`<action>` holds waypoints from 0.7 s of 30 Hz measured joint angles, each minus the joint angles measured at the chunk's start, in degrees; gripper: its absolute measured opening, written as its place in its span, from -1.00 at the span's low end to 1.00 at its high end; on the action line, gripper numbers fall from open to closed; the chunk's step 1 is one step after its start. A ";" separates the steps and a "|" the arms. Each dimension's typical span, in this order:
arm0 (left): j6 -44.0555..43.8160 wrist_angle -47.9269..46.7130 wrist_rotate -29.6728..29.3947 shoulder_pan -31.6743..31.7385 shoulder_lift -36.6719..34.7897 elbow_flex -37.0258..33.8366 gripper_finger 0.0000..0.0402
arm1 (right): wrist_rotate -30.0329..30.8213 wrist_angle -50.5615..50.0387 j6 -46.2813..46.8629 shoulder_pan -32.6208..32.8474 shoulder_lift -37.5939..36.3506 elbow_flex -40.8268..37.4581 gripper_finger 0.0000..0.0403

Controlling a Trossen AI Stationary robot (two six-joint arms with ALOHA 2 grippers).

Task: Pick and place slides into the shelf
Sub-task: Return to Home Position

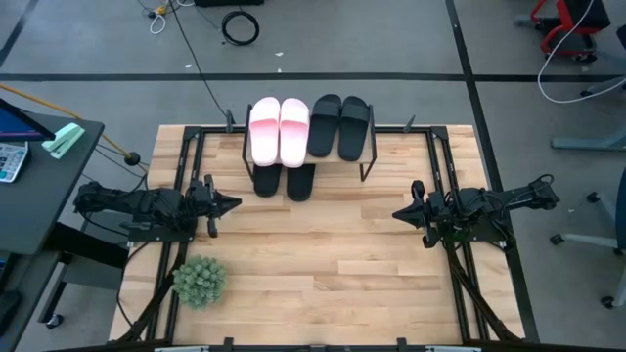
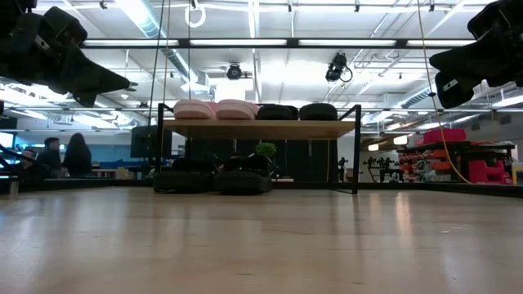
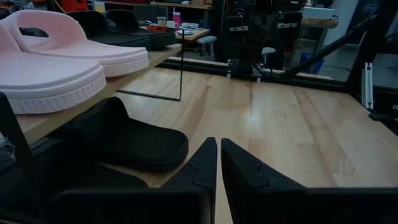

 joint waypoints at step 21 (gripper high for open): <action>0.00 0.00 0.00 0.00 0.00 0.00 -0.88 | 0.00 0.00 0.00 0.01 0.02 0.00 -0.93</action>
